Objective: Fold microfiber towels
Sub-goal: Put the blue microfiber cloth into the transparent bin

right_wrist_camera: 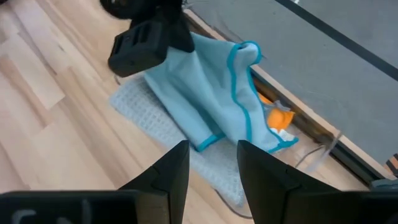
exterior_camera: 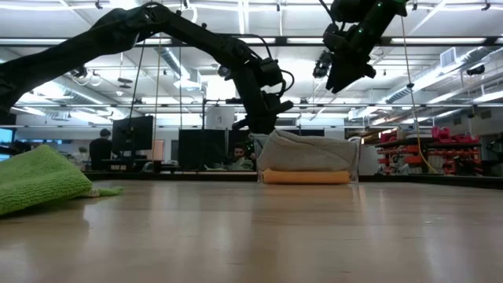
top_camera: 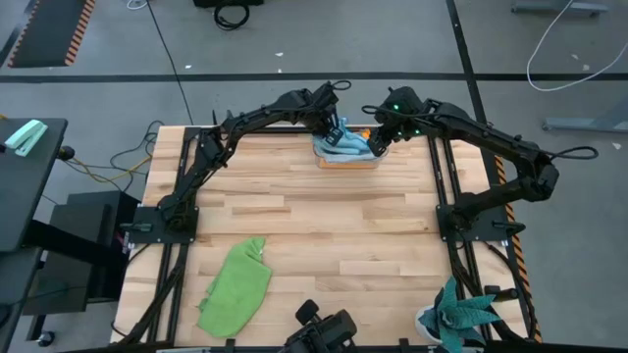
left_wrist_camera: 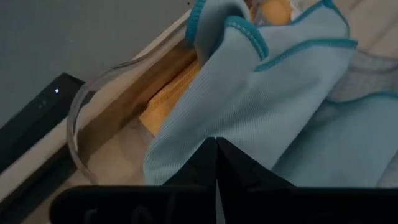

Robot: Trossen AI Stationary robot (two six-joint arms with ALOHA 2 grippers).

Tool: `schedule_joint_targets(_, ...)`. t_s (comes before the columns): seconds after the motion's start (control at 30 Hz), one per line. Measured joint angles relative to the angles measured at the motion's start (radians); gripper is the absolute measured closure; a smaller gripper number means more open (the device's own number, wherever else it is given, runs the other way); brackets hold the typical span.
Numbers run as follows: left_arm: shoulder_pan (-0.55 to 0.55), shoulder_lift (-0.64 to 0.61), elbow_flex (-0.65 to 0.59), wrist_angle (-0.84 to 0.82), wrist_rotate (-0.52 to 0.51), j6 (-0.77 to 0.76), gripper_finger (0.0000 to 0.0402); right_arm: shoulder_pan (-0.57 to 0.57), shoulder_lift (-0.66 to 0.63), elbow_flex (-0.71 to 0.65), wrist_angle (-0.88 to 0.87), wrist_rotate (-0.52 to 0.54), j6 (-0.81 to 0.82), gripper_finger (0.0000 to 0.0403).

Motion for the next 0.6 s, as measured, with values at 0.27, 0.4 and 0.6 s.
schedule_joint_targets(0.27,-0.004,-0.011,-0.001,0.038,0.07,-0.056,0.0377,0.035,0.0,0.0,0.0,0.0,0.0,0.0261)
schedule_joint_targets(0.4,0.001,-0.038,0.025,0.066,0.199,-0.092,0.0391,0.032,0.0,0.0,-0.001,0.0,-0.003,0.0261)
schedule_joint_targets(0.6,-0.016,-0.081,0.125,-0.002,0.298,-0.081,0.0389,0.044,-0.023,0.0,-0.029,0.0,0.019,0.0261)
